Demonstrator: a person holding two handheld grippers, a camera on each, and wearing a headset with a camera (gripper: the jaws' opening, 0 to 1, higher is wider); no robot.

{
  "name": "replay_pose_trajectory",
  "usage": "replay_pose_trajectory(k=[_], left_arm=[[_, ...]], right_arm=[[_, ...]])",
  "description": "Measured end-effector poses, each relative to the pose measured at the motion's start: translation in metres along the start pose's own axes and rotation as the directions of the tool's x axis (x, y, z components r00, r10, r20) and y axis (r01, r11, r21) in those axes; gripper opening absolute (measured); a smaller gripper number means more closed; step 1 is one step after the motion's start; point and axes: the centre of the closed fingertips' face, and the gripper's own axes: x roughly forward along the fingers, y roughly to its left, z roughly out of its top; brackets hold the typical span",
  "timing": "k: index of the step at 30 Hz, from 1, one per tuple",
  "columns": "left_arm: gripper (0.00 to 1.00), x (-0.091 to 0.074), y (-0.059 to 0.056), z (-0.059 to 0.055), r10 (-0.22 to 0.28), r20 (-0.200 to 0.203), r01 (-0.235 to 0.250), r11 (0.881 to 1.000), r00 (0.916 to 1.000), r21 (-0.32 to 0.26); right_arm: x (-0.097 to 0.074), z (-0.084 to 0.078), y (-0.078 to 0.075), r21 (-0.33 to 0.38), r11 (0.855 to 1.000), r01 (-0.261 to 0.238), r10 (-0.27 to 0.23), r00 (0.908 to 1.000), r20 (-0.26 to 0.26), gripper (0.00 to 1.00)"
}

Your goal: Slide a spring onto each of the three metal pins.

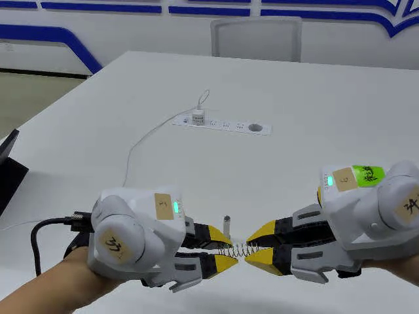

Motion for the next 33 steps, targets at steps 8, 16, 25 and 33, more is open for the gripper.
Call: replay_pose_trajectory(k=[8,16,25,33], left_arm=[[0.09,0.001,-0.001,-0.003,0.006,-0.011,-0.006,1.000,0.9999,-0.008],[0.10,-0.002,0.000,-0.001,0.011,0.022,-0.010,0.998,0.9997,-0.060],[0.10,0.000,-0.002,0.000,0.008,0.028,-0.006,0.998,0.9996,-0.058],[0.10,0.001,-0.002,0.001,0.015,0.036,-0.013,0.997,0.9992,-0.075]], right_arm=[[0.003,0.013,0.004,0.036,0.999,-0.010,0.008,0.9983,0.059,0.11],[0.003,0.021,0.002,0.088,0.996,-0.010,0.001,0.9951,0.099,0.11],[0.005,0.028,0.003,0.122,0.992,-0.021,0.004,0.9908,0.135,0.10],[0.005,0.031,0.001,0.141,0.990,-0.013,-0.008,0.9891,0.147,0.10]])
